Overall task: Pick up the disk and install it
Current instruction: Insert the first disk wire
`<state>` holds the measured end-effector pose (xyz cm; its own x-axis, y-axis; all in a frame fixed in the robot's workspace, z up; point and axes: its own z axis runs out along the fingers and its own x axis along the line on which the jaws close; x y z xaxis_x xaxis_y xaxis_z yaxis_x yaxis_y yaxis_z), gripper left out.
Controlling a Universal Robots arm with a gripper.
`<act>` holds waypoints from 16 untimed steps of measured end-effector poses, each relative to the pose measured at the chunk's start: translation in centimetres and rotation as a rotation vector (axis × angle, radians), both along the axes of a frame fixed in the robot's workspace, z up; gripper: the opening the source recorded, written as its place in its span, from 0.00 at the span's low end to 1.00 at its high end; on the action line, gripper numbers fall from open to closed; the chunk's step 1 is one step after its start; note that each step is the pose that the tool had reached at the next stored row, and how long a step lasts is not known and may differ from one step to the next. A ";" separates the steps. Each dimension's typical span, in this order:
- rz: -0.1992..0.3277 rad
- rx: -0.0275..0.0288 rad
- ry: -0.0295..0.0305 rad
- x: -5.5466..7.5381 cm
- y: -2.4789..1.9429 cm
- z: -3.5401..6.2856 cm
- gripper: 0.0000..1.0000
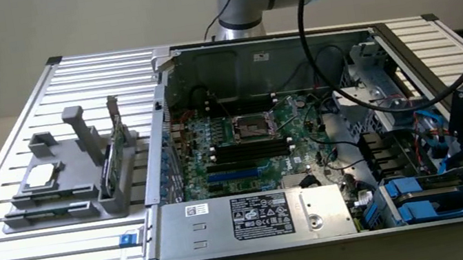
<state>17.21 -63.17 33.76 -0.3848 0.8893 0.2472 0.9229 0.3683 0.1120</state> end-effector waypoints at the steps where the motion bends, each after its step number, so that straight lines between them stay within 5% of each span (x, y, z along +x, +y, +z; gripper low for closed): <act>1: -0.002 0.0010 0.0000 0.0 0.00 -0.04 0.28; 16: -0.015 0.0199 0.0001 0.0 0.01 -0.28 0.28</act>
<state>17.20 -63.16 33.48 -0.3710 0.8900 0.2649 0.9285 0.3516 0.1191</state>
